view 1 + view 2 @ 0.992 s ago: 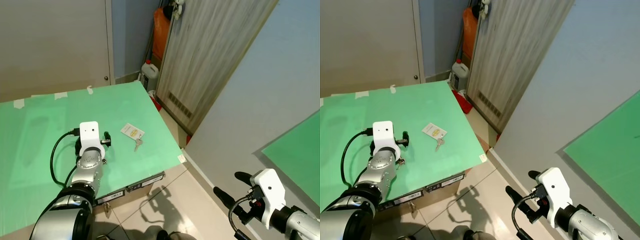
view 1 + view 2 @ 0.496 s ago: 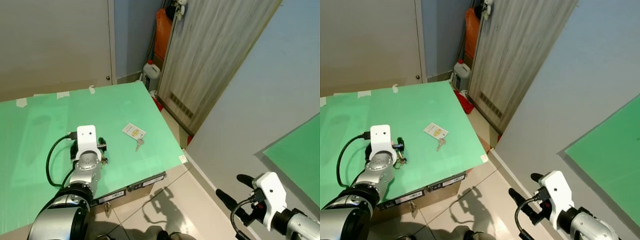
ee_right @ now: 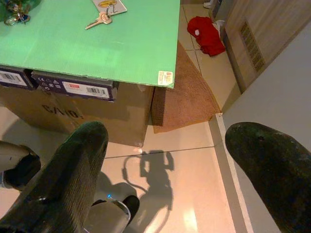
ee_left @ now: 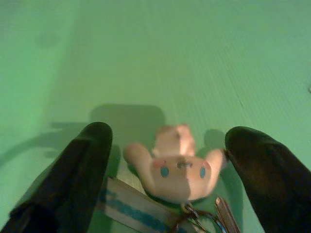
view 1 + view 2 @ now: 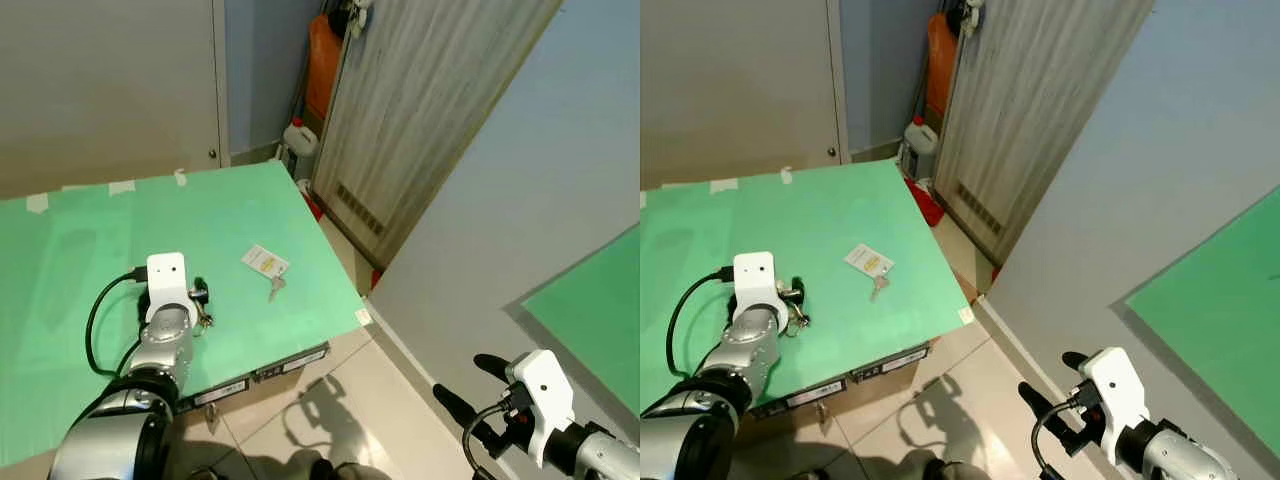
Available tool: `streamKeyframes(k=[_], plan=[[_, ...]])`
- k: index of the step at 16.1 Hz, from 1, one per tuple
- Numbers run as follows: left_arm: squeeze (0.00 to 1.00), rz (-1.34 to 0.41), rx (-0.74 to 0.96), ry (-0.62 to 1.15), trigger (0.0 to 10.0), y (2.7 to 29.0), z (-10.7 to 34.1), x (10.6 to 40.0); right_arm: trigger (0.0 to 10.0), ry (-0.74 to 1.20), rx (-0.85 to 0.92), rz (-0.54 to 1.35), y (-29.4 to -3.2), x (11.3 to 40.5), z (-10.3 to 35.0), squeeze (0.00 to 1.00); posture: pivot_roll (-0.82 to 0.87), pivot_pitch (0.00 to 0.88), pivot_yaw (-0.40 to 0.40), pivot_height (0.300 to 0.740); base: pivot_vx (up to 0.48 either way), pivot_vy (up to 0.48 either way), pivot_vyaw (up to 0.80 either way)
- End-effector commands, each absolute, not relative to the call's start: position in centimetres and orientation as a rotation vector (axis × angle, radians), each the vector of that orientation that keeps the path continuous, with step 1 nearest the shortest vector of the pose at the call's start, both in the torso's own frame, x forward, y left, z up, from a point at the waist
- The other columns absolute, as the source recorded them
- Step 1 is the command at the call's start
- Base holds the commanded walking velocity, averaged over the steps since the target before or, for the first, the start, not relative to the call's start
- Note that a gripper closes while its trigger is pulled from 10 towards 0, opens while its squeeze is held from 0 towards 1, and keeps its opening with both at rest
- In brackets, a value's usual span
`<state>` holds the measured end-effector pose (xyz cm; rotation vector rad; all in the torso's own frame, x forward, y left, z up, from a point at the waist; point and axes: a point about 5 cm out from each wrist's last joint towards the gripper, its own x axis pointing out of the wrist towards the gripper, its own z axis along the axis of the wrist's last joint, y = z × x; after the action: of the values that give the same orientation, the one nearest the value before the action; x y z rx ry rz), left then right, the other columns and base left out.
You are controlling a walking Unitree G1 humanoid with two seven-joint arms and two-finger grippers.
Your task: Hang keys on a hook
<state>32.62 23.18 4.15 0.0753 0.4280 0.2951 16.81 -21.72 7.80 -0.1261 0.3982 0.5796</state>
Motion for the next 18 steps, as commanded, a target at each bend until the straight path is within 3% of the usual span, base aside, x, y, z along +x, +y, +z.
streamKeyframes(k=[1, 5, 10, 14, 18], plan=[[0.0, 0.264, 0.053, 0.459, 0.0, 22.8, 3.3, 32.1, 10.0, 0.415, -0.139, 0.563, -22.3, 16.6, 7.8, 0.0, -0.31, 0.16, -0.193, 0.74, 0.0, 0.0, 0.0], [0.0, 0.272, 0.019, 0.503, 0.0, 23.8, 2.6, 31.3, 10.0, 0.417, -0.144, 0.552, -22.3, 16.3, 8.2, 0.0, -0.33, 0.164, -0.191, 0.74, 0.0, 0.0, 0.0], [0.0, 0.186, 0.064, 0.396, 0.0, 22.9, 4.3, 32.8, 10.0, 0.4, -0.125, 0.543, -21.6, 16.6, 7.9, 0.0, -0.28, 0.153, -0.166, 0.74, 0.0, 0.0, 0.0], [0.0, 0.12, -0.041, 0.264, 0.0, 22.1, 6.9, 34.5, 10.0, 0.349, -0.091, 0.545, -19.2, 18.2, 8.0, 0.0, -0.22, 0.127, -0.128, 0.74, 0.0, 0.0, 0.0], [0.0, 0.015, -0.003, 0.159, 0.0, 20.7, 8.7, 35.5, 10.0, 0.27, -0.047, 0.554, -16.5, 20.6, 9.1, 0.0, -0.14, 0.084, -0.091, 0.74, 0.0, 0.0, 0.0]])
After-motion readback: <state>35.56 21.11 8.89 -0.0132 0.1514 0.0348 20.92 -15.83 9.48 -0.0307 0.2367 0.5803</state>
